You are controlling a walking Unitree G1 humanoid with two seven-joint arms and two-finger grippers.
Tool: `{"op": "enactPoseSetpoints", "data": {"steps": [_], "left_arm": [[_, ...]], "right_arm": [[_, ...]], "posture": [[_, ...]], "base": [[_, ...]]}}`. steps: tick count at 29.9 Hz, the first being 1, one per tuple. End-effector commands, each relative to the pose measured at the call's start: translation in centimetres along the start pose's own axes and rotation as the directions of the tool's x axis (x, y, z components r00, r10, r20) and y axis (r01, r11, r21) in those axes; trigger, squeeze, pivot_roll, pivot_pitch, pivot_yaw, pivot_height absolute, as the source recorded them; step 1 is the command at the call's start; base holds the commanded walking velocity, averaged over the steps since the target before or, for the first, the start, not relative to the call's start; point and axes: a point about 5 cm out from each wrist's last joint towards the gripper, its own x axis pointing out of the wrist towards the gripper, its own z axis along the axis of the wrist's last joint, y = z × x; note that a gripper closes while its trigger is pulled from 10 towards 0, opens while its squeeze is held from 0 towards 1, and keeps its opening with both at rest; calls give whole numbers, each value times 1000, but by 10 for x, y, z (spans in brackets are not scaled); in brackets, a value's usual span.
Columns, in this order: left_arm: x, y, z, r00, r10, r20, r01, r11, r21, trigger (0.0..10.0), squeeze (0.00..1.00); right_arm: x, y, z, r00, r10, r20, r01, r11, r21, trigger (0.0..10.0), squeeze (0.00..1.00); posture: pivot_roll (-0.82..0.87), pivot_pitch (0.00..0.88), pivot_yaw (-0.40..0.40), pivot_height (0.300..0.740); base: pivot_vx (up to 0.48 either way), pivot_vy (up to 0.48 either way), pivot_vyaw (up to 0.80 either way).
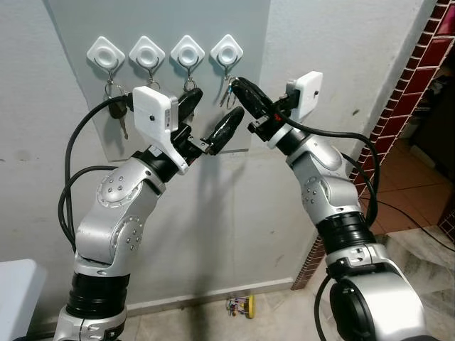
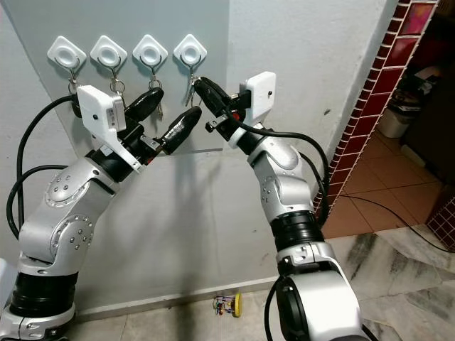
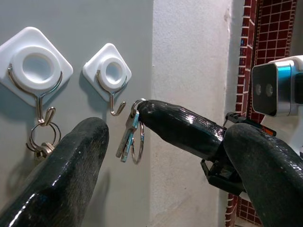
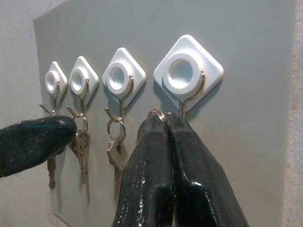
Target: Hang keys on a hook
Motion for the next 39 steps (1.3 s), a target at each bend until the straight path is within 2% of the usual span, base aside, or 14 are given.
{"op": "enactPoseSetpoints", "data": {"steps": [1,10,12,13,14,19,23,25,31,32,33,35,39], "left_arm": [[3,-2,9,1000,-10,22,10,1000,15,10000,0],[2,-2,8,1000,-4,21,4,1000,12,10000,0],[2,-1,9,1000,-3,21,3,1000,13,10000,0],[2,-1,9,1000,-3,21,2,1000,13,10000,0],[2,-1,9,1000,-4,21,4,1000,13,10000,0],[2,-1,10,1000,0,22,0,1000,14,10000,0],[3,1,11,1000,6,23,-6,1000,17,10000,0],[4,1,11,1000,6,24,-6,1000,18,10000,0],[4,2,12,1000,8,25,-9,1000,19,10000,0],[4,1,12,1000,9,25,-10,1000,18,10000,0],[4,1,11,1000,10,24,-10,1000,18,10000,0],[4,1,11,1000,13,23,-13,1000,17,10000,0],[3,1,11,1000,15,23,-15,1000,14,10000,0]], "right_arm": [[9,0,9,999,18,34,-18,1000,-3,10000,0],[15,-4,9,999,0,46,-2,999,41,10000,0],[18,-7,9,998,-27,53,20,992,123,10000,0],[18,-8,9,998,-30,53,22,991,135,10000,0],[18,-9,9,997,-44,62,32,982,185,10000,0],[18,-9,3,995,-83,55,61,943,326,10000,0],[15,-5,-3,996,-72,54,47,923,381,10000,0],[14,-2,-9,998,-61,34,39,890,454,10000,0],[10,0,-14,999,-36,-16,39,895,445,10000,0],[9,0,-16,999,-33,-38,47,867,495,10000,0],[8,0,-15,999,-36,-41,52,864,501,10000,0],[6,-1,-16,998,-35,-52,56,879,473,10000,0],[4,2,-18,998,-28,-59,53,885,463,10000,0]], "posture": [[36,0,23,740],[43,0,19,740],[43,0,20,740],[43,0,20,740],[43,0,20,740],[43,0,20,740],[39,0,22,740],[39,0,22,740],[38,0,25,740],[38,0,25,740],[38,0,25,740],[38,0,25,740],[38,0,24,740]], "base": [[0,0,0],[0,0,0],[0,0,0],[0,0,0],[0,0,0],[0,0,0],[0,0,0],[0,0,0],[0,0,0],[0,0,0],[0,0,0],[0,0,0],[0,0,0]]}}
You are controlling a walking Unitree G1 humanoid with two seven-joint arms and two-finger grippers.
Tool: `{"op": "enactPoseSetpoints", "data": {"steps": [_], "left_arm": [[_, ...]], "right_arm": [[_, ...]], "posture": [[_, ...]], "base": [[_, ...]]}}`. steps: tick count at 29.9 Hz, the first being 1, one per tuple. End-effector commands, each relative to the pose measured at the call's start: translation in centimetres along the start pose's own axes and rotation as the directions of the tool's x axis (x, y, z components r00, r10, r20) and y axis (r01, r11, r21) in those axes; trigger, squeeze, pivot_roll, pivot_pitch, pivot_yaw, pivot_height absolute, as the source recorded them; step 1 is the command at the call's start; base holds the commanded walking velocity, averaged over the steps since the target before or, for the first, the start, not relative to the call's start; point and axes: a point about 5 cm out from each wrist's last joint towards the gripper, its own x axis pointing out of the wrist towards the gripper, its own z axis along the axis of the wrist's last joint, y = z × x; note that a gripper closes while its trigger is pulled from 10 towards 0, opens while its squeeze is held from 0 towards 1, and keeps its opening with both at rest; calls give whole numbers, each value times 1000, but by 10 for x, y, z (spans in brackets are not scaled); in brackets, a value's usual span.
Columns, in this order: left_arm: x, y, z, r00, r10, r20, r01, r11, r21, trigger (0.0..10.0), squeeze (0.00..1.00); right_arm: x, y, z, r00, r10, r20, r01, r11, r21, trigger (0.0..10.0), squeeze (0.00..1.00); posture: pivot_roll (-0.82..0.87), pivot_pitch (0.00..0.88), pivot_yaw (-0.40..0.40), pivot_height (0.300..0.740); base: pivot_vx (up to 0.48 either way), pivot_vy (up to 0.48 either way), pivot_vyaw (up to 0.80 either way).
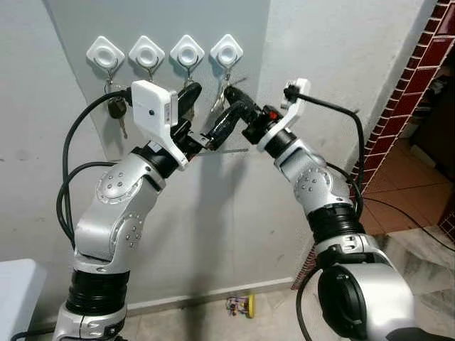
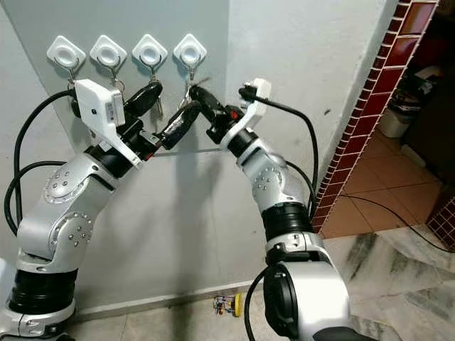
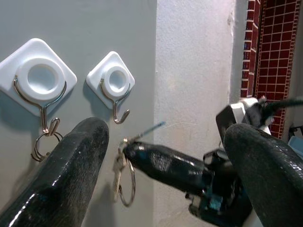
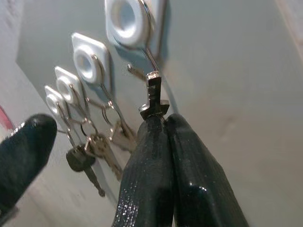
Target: Hang keys on a hook
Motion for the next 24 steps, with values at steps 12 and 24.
{"op": "enactPoseSetpoints", "data": {"steps": [12,24], "left_arm": [[1,1,6,1000,7,15,-7,1000,5,10000,0],[1,1,7,1000,9,15,-9,1000,6,10000,0]], "right_arm": [[-2,18,19,983,122,136,-109,989,-96,10000,0],[1,25,32,966,141,215,-131,990,-61,10000,0]], "posture": [[38,0,24,740],[40,0,24,740]], "base": [[0,0,0],[0,0,0]]}}
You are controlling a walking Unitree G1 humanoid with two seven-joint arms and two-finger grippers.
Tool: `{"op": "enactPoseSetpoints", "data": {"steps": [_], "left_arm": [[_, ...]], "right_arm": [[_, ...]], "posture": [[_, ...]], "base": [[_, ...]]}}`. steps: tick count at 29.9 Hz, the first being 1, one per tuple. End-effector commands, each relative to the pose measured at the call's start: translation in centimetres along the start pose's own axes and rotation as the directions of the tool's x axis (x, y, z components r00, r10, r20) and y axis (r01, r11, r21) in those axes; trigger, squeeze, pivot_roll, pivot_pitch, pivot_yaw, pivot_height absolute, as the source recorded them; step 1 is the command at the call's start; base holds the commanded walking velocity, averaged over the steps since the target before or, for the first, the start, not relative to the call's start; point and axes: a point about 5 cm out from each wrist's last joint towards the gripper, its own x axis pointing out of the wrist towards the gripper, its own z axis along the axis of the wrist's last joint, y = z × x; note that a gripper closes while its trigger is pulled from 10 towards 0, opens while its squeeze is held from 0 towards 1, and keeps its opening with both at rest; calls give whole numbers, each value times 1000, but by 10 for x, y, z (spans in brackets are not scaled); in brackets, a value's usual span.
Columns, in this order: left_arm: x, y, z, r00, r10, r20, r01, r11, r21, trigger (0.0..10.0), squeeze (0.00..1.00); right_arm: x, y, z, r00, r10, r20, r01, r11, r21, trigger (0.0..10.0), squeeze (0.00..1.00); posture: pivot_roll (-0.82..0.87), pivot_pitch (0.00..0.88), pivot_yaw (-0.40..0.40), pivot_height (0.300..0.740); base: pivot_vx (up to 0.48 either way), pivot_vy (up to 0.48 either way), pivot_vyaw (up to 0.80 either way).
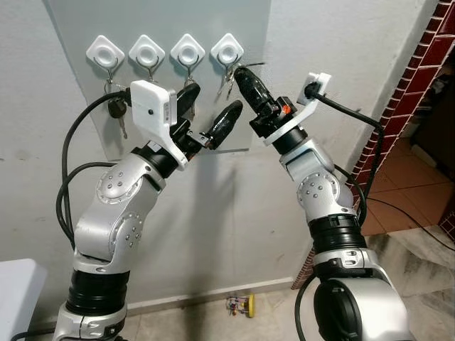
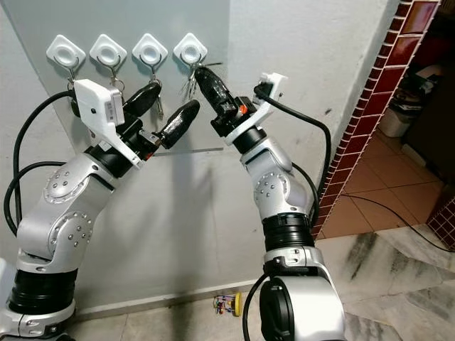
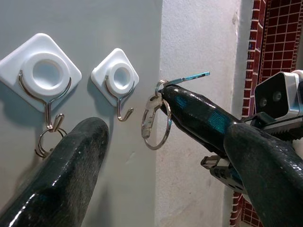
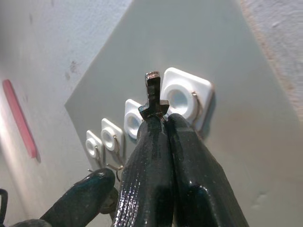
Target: Hang keys on a hook
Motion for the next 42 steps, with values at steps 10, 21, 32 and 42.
{"op": "enactPoseSetpoints", "data": {"steps": [10,21,32,42], "left_arm": [[1,1,8,1000,-3,19,3,1000,20,10000,0],[1,1,8,1000,1,20,-1,1000,20,10000,0],[1,1,9,1000,1,21,-1,1000,22,10000,0],[2,1,9,1000,1,21,-1,1000,21,10000,0]], "right_arm": [[15,4,5,1000,13,-20,-12,999,50,10000,0],[22,-1,4,998,-52,-46,58,988,143,10000,0],[19,-9,-2,990,-120,-74,134,966,223,10000,0],[15,-5,-4,997,-65,-49,74,976,205,10000,0]], "posture": [[43,0,25,740],[47,0,22,740],[47,0,22,740],[42,0,26,740]], "base": [[0,0,0],[0,0,0],[0,0,0],[0,0,0]]}}
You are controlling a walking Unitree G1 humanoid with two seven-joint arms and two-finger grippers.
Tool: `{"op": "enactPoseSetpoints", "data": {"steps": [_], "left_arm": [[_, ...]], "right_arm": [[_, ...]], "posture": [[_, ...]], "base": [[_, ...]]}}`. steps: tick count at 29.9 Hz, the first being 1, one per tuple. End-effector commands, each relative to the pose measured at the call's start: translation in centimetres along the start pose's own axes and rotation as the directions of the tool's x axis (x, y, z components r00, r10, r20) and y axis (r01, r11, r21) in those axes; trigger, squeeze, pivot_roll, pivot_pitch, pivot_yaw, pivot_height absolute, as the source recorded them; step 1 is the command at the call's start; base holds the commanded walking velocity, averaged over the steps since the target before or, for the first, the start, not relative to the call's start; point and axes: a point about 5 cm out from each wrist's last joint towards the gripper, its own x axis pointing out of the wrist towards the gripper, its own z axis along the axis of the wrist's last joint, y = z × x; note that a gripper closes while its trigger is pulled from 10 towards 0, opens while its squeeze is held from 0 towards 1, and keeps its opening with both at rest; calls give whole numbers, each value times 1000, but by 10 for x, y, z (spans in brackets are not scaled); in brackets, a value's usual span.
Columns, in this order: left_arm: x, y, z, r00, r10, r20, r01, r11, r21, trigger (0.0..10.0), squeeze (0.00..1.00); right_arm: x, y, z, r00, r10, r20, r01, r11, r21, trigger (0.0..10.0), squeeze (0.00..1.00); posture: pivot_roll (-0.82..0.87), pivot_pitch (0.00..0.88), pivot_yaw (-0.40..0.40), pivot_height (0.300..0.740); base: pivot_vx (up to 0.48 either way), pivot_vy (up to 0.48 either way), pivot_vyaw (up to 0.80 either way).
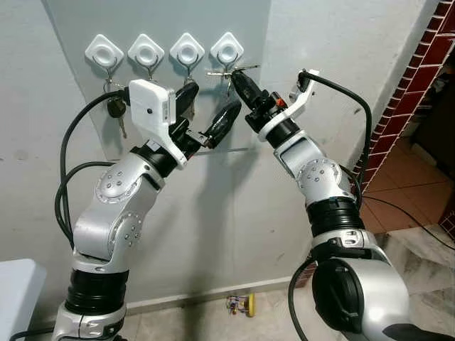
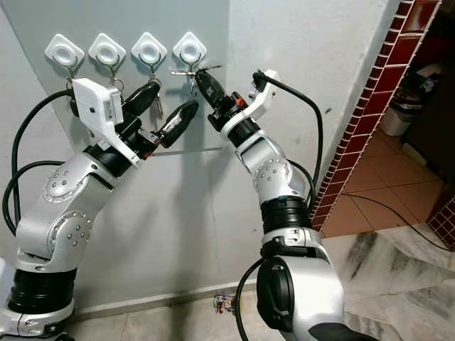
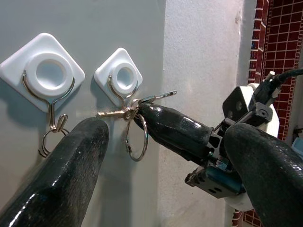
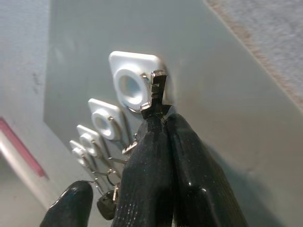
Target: Hang keys on a hook
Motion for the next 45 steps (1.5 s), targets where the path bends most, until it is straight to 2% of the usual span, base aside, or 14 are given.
{"op": "enactPoseSetpoints", "data": {"steps": [1,9,13,18,20,22,24,29,36,39,40,42,45], "left_arm": [[2,0,7,1000,-4,20,3,1000,16,10000,0],[2,0,7,1000,-2,21,1,1000,18,10000,0],[1,0,8,1000,-1,23,0,1000,19,10000,0],[1,0,8,1000,0,21,-1,1000,18,10000,0],[1,0,8,1000,1,21,-2,1000,19,10000,0],[1,0,8,1000,1,21,-1,1000,18,10000,0],[1,0,8,1000,1,20,-1,1000,19,10000,0],[1,0,8,1000,-1,20,0,1000,20,10000,0],[1,0,8,1000,-2,19,1,1000,19,10000,0],[0,0,9,1000,-1,21,0,1000,19,10000,0],[0,0,8,1000,1,19,-1,1000,20,10000,0],[0,0,8,1000,3,17,-3,1000,21,10000,0],[0,0,8,1000,4,17,-4,1000,20,10000,0]], "right_arm": [[0,6,3,998,54,23,-53,998,-35,10000,0],[1,7,6,996,68,51,-65,997,-48,10000,0],[0,4,10,995,31,92,-21,994,-107,10000,0],[-2,-6,15,988,-63,137,80,989,-121,10000,0],[-3,-6,14,991,-54,122,68,990,-120,10000,0],[-4,-3,11,995,-1,95,10,996,-90,10000,0],[-4,3,3,997,68,34,-65,993,-101,10000,0],[-2,13,-4,988,157,1,-157,985,-68,10000,0],[-1,19,-6,982,187,-11,-187,981,-55,10000,0],[0,16,-3,988,157,3,-156,986,-65,10000,0],[-1,11,-4,995,102,-9,-102,989,-104,10000,0],[-2,2,-4,1000,11,12,-10,994,-112,10000,0],[-5,-1,-9,999,14,-30,-17,993,-115,10000,0]], "posture": [[42,0,26,740],[42,0,26,740],[46,0,27,740],[46,0,27,740],[50,0,26,740],[50,0,26,740],[50,0,26,740],[50,0,28,740],[49,0,28,740],[52,0,28,740],[52,0,28,740],[53,0,26,740],[53,0,26,740]], "base": [[0,0,0],[0,0,0],[0,0,0],[0,0,0],[0,0,0],[0,0,0],[0,0,0],[0,0,0],[0,0,0],[0,0,0],[0,0,0],[0,0,0],[0,0,0]]}}
